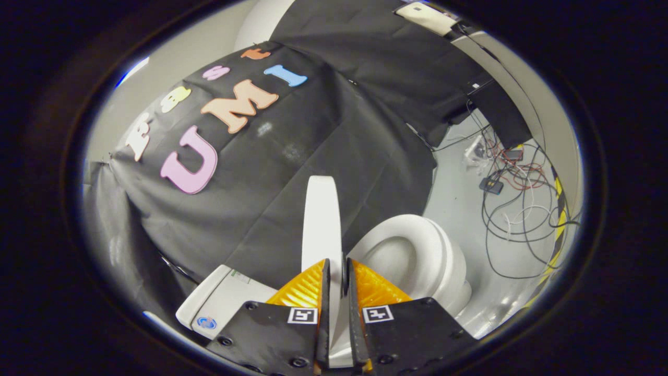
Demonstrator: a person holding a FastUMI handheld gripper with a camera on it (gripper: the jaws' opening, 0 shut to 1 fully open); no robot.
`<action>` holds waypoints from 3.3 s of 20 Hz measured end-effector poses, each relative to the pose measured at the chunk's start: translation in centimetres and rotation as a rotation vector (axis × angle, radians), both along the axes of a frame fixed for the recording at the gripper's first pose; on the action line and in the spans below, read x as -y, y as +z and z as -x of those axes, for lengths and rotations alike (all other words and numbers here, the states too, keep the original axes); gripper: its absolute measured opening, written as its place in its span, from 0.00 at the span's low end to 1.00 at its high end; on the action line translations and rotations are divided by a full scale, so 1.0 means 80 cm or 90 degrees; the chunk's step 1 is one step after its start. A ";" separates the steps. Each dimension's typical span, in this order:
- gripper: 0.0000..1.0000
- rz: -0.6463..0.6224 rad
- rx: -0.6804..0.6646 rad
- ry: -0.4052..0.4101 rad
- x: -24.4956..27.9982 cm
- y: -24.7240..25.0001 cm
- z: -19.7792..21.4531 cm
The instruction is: Open the toilet lid.
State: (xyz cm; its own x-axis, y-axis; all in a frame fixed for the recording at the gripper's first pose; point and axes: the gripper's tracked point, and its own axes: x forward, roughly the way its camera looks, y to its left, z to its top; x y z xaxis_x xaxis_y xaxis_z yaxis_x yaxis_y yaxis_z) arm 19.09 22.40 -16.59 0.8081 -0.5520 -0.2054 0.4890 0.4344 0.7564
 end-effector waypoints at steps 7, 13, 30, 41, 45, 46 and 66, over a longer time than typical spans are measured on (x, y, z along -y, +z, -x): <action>0.17 0.026 0.000 0.003 -0.033 0.046 -0.018; 0.18 0.114 -0.099 0.106 -0.076 0.083 -0.038; 0.24 0.265 -0.095 0.354 -0.246 0.152 -0.134; 0.24 0.333 -0.086 0.435 -0.268 0.151 -0.144; 0.24 0.371 -0.109 0.461 -0.279 0.143 -0.159; 0.24 0.377 -0.108 0.469 -0.282 0.144 -0.162; 0.66 0.469 0.020 0.451 -0.213 0.298 -0.143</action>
